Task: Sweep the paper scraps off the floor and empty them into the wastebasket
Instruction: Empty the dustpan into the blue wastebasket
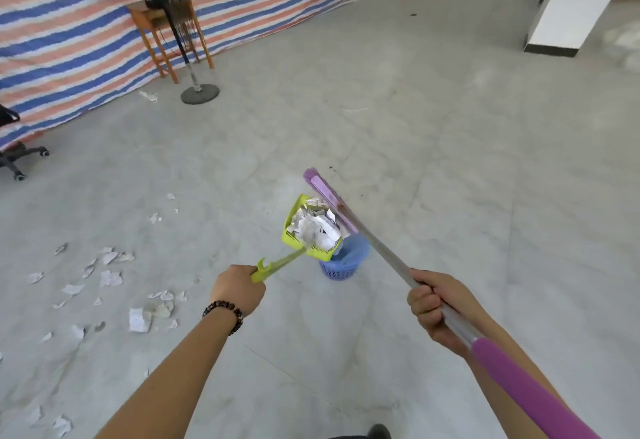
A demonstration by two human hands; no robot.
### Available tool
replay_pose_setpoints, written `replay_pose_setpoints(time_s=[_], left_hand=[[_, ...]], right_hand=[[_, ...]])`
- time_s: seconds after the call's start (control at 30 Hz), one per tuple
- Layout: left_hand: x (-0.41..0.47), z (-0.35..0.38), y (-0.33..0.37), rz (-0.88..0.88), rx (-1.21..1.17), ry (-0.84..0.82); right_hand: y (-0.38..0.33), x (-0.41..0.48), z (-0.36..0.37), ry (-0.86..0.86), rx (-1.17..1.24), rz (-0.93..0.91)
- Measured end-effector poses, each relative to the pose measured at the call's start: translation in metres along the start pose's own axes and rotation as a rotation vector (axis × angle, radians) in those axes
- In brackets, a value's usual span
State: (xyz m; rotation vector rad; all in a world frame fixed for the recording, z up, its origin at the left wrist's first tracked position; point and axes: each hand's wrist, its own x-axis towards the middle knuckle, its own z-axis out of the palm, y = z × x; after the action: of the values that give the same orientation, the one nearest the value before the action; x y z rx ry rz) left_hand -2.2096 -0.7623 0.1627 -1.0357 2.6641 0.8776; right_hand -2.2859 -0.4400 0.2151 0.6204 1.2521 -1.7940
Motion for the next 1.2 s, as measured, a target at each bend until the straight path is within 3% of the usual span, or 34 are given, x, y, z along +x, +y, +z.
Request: replay_pose_setpoints(time_s=[0.3, 0.73, 1.2], left_hand=[[0.025, 0.019, 0.064, 0.072, 0.196, -0.007], [0.054, 0.002, 0.107, 0.424, 0.796, -0.051], [0.077, -0.041, 0.127, 0.533, 0.856, -0.012]], right_hand=[[-0.029, 0.009, -0.051, 0.053, 0.131, 0.01], [0.01, 0.048, -0.024, 0.169, 0.338, 0.018], [0.03, 0.076, -0.003, 0.083, 0.58, 0.031]])
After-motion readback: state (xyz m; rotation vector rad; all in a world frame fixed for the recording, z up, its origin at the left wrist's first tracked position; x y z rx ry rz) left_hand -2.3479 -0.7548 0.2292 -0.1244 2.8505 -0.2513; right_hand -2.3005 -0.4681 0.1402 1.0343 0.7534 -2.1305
